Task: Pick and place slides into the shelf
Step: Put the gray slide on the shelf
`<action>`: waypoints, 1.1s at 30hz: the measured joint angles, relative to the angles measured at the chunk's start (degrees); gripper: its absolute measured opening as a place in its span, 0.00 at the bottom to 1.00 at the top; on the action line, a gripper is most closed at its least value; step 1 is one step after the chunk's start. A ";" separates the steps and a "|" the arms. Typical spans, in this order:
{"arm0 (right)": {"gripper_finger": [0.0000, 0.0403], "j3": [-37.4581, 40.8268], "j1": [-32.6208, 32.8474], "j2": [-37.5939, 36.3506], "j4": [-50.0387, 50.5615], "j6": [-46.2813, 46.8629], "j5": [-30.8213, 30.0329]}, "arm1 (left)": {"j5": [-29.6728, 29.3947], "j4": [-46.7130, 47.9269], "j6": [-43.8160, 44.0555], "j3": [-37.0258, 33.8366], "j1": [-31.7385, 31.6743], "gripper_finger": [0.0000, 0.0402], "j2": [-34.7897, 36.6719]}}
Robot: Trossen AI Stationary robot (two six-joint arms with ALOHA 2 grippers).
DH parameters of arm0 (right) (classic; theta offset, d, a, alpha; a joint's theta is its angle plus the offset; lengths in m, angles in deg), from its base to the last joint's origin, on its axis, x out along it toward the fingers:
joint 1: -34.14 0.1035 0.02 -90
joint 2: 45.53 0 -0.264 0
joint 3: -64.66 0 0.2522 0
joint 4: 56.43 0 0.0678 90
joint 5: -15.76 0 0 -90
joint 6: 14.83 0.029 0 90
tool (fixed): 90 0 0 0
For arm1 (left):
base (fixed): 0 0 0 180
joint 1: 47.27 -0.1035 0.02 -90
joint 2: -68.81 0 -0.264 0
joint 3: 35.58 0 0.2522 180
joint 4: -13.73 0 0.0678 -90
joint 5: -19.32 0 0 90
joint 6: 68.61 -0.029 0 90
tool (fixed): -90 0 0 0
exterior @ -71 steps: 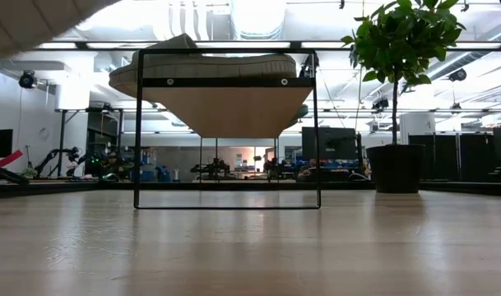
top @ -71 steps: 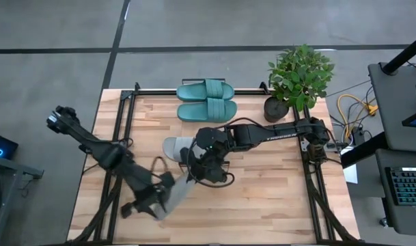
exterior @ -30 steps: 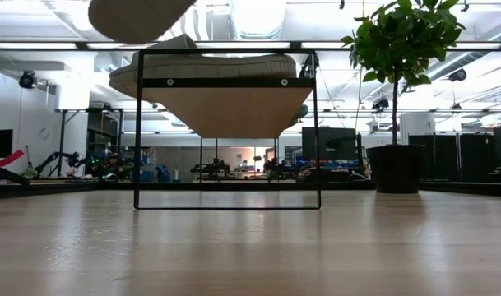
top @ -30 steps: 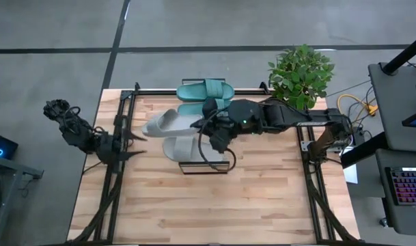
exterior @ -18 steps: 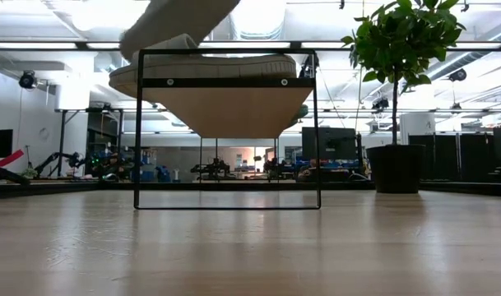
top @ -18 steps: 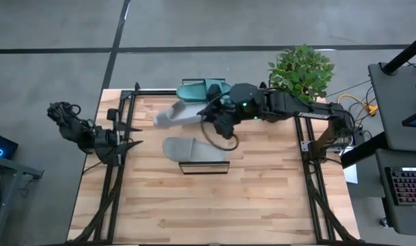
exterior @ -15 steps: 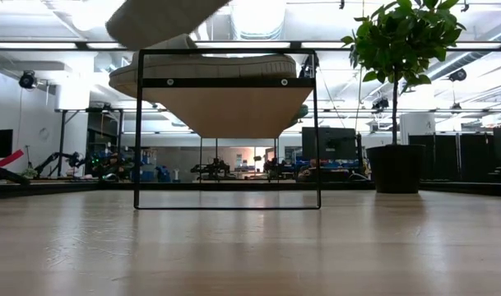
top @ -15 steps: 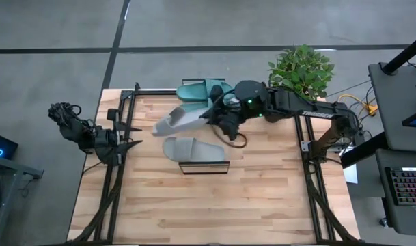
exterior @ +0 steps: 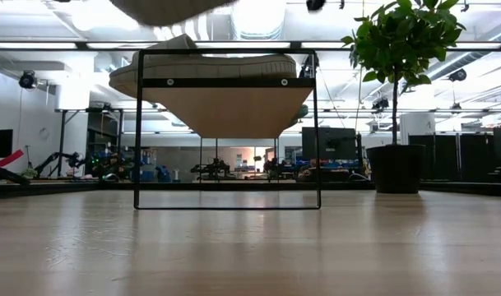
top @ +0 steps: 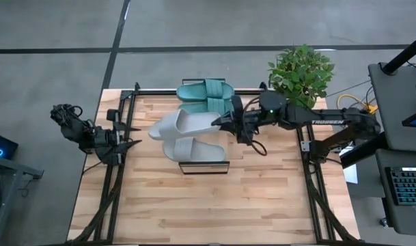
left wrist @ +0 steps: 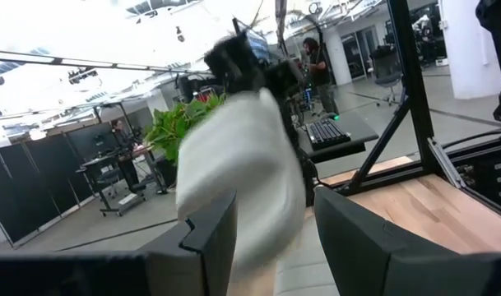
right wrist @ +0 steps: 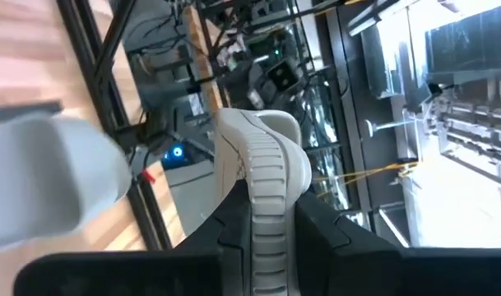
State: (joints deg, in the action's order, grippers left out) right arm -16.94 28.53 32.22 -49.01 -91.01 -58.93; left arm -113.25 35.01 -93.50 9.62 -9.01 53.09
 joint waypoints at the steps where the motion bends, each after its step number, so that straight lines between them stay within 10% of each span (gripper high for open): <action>1: 0.11 2.31 -0.53 -0.48 -2.11 -0.02 -0.07 | 0.00 -0.02 -0.03 0.00 0.00 0.37 -0.10; 11: 0.11 17.12 -5.41 -2.57 -19.58 1.19 -0.39 | 0.00 -0.01 -0.02 -0.04 0.00 0.37 -1.49; 33: 0.11 24.47 -8.35 -2.58 -20.24 7.19 0.22 | -0.04 0.03 0.02 -0.04 0.00 0.37 -4.88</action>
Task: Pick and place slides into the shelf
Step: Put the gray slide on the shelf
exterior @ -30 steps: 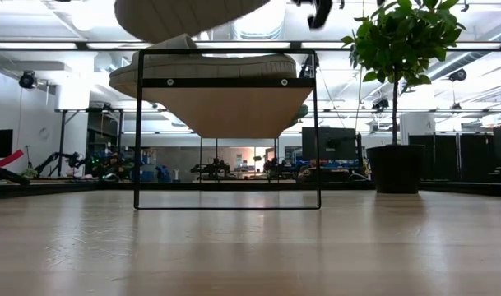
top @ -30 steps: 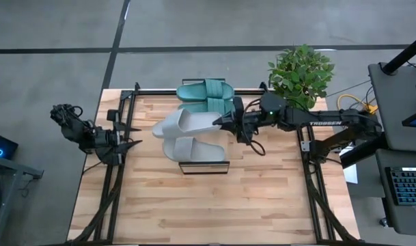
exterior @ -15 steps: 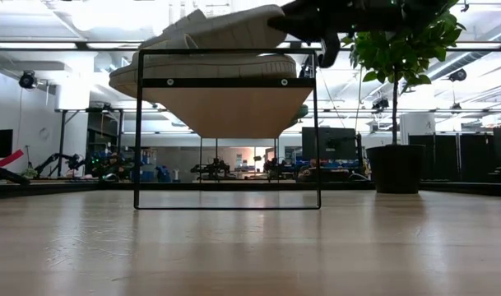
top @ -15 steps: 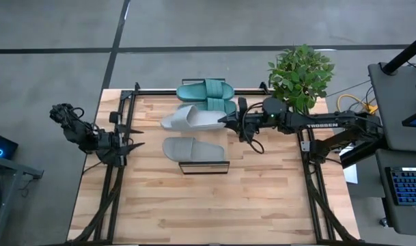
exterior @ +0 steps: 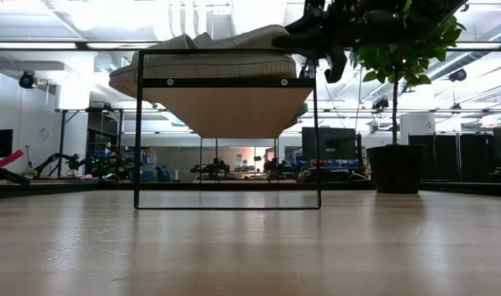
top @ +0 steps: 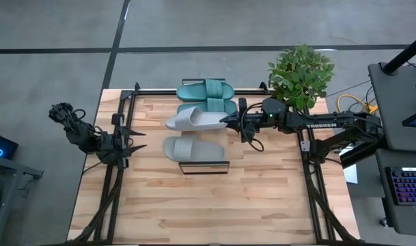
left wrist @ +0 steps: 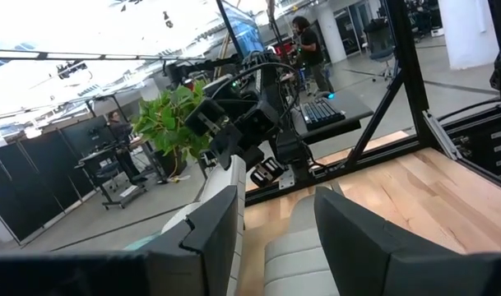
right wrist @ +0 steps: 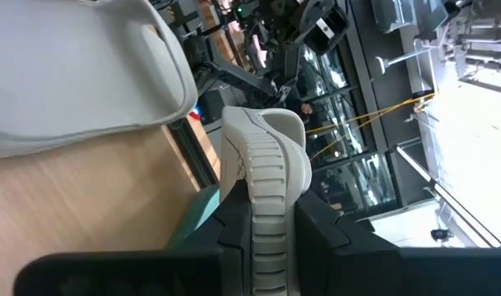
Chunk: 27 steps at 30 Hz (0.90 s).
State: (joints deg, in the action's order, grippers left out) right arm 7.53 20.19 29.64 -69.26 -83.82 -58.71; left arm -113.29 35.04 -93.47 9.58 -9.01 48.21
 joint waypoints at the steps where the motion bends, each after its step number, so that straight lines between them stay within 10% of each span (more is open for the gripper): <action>1: 0.11 0.10 0.00 0.00 0.00 -0.01 0.02 | -0.02 0.08 0.00 0.00 0.00 0.37 -0.02; 27: 0.11 0.99 1.69 -0.83 -2.57 14.65 0.11 | -0.18 0.40 0.22 0.00 0.02 0.37 0.00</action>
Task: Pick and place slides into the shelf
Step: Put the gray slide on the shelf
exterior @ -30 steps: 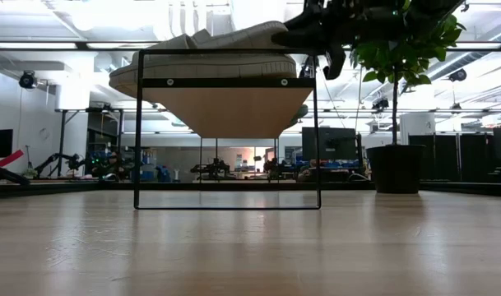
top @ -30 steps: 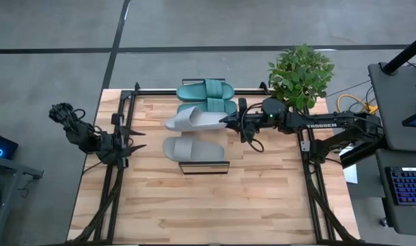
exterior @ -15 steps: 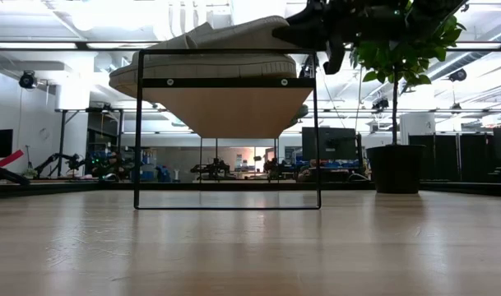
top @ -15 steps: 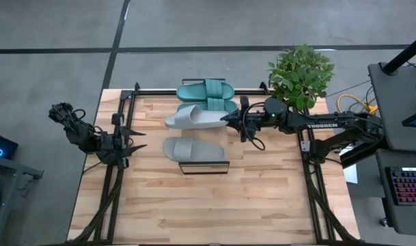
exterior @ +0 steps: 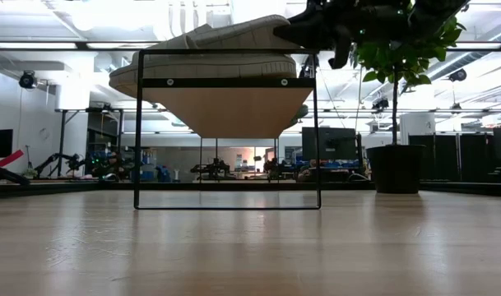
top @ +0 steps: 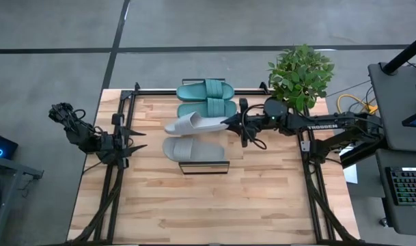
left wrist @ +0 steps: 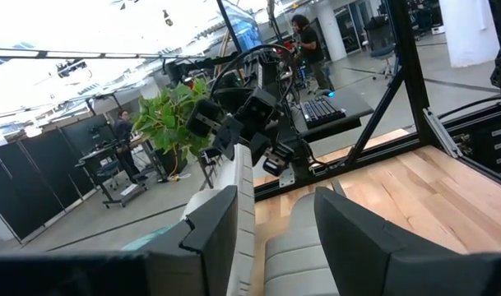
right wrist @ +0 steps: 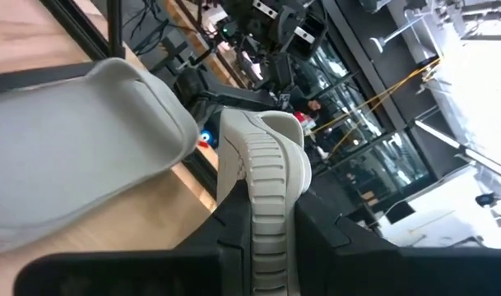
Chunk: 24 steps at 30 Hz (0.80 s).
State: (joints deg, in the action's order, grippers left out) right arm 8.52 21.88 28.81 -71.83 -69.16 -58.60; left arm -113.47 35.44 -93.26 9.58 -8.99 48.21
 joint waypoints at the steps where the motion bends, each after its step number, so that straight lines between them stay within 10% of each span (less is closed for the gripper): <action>1: 0.11 0.27 0.01 0.00 -0.04 0.32 -0.01 | 0.00 0.00 0.00 0.00 0.00 0.37 0.00; 24: 0.11 6.61 -2.09 0.33 -4.12 -13.23 0.22 | 0.00 -0.29 0.20 -0.76 0.00 0.37 0.00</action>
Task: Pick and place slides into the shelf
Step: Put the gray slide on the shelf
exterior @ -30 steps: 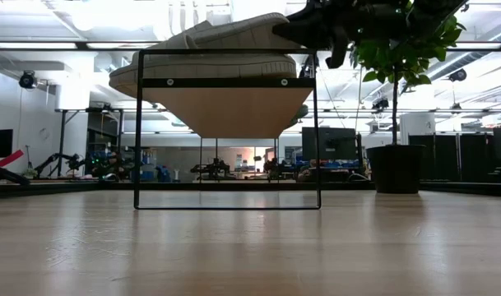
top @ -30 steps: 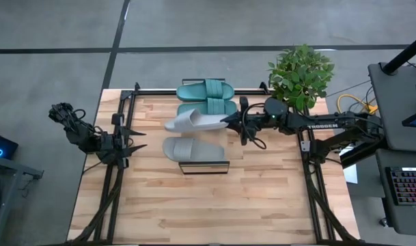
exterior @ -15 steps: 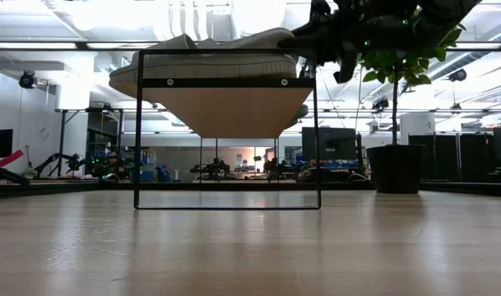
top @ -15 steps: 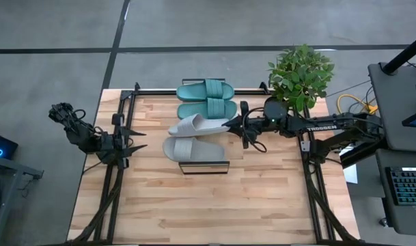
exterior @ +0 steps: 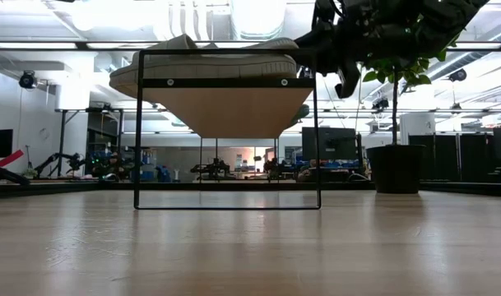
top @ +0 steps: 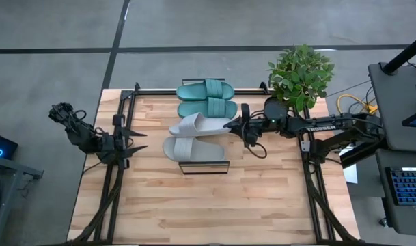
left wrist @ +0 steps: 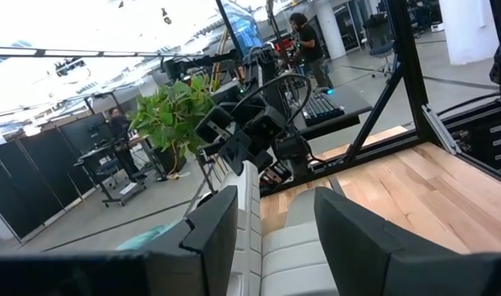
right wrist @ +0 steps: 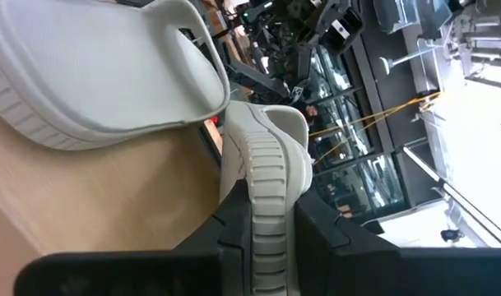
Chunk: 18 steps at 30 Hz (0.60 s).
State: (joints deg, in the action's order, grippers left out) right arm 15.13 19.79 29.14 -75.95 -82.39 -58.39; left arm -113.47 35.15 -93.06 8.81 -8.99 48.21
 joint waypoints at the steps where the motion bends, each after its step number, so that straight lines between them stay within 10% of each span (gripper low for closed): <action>1: 0.11 0.02 0.00 0.00 0.31 -0.37 0.04 | 0.00 0.00 0.00 -0.09 0.00 0.37 0.00; 9: 0.13 0.02 0.00 0.00 4.33 2.34 -0.20 | 0.00 -0.17 0.00 -0.13 0.00 0.37 0.00; 18: 0.41 -0.07 -0.11 -0.17 4.75 15.07 -5.16 | 0.00 -1.01 0.02 -0.15 -0.02 0.37 0.00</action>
State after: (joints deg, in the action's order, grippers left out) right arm 15.06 19.68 28.97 -71.20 -67.33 -63.54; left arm -113.47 34.14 -93.04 8.66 -9.01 48.21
